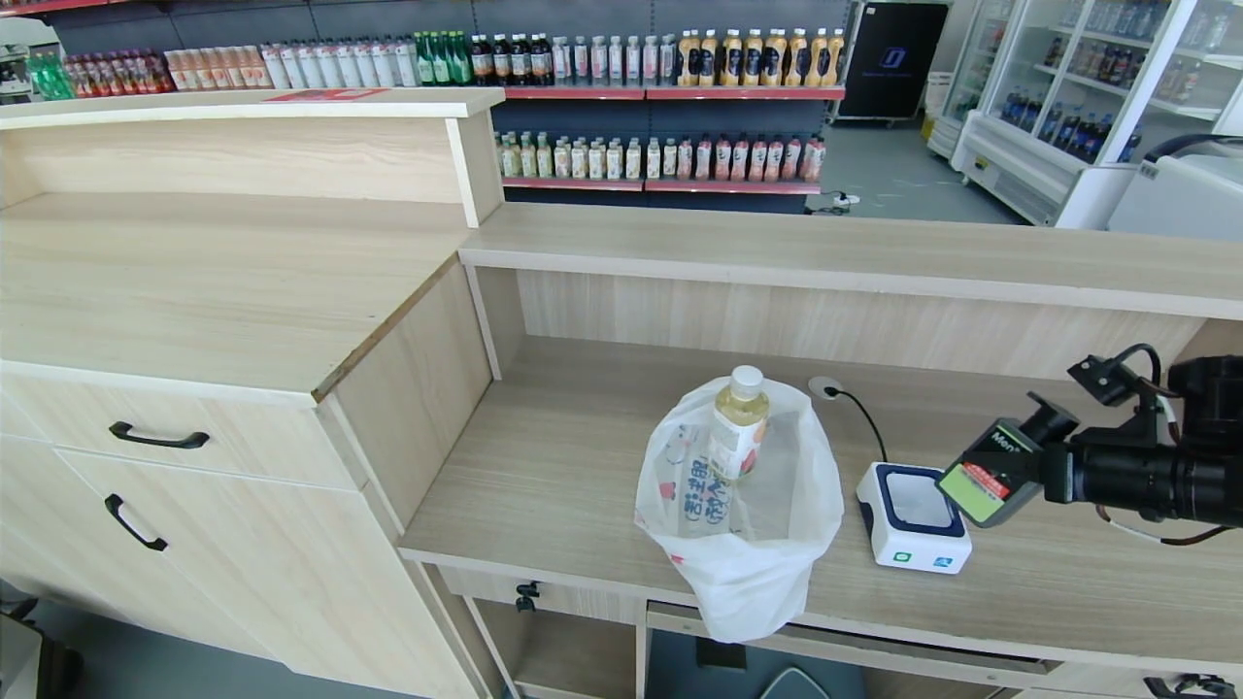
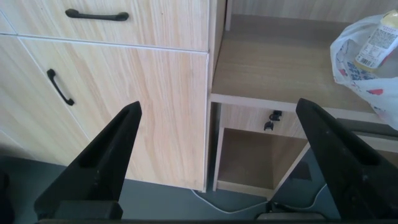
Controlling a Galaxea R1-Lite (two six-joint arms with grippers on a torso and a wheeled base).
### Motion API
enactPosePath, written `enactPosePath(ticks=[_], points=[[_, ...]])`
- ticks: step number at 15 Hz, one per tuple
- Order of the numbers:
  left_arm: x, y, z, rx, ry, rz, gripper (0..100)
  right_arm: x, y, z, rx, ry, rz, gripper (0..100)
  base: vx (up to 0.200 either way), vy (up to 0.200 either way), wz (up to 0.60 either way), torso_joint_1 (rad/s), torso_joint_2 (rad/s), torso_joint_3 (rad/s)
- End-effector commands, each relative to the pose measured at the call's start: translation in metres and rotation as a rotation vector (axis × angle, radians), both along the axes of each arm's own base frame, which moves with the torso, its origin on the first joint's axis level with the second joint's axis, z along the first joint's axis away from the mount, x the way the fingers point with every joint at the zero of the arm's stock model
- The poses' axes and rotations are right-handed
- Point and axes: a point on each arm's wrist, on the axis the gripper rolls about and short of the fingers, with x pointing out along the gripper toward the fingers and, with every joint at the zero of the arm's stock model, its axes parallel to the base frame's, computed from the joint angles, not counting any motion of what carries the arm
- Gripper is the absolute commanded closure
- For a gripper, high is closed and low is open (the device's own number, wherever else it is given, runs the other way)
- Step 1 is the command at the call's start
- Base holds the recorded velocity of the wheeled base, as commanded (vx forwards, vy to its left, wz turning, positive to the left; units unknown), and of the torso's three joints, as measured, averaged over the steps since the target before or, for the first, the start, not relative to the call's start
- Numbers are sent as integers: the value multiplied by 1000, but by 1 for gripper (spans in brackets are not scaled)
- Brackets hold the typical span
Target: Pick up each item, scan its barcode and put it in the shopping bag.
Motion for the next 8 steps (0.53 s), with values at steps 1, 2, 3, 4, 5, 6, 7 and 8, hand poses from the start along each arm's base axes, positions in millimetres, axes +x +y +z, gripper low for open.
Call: enactPosePath(ticks=[1, 2, 3, 4, 5, 6, 7, 8], points=[[0, 0, 0, -1, -1, 2, 0, 2, 2, -7, -7, 5, 13, 100, 0, 0, 0, 0, 0, 0], [0, 0, 0, -1, -1, -1, 0, 2, 2, -9, -13, 3, 15, 100, 0, 0, 0, 0, 0, 0], [0, 0, 0, -1, -1, -1, 0, 1, 2, -10, -17, 8, 14, 100, 0, 0, 0, 0, 0, 0], [0, 0, 0, -1, -1, -1, 0, 1, 3, -11, -17, 11, 14, 100, 0, 0, 0, 0, 0, 0], [0, 0, 0, 0, -1, -1, 0, 1, 3, -11, -17, 11, 15, 100, 0, 0, 0, 0, 0, 0], [0, 0, 0, 0, -1, 2, 0, 1, 3, -11, -15, 11, 15, 100, 0, 0, 0, 0, 0, 0], [0, 0, 0, 0, -1, 1, 0, 1, 3, -10, -14, 10, 13, 100, 0, 0, 0, 0, 0, 0], [0, 0, 0, -1, -1, -1, 0, 2, 3, -11, -13, 13, 13, 100, 0, 0, 0, 0, 0, 0]])
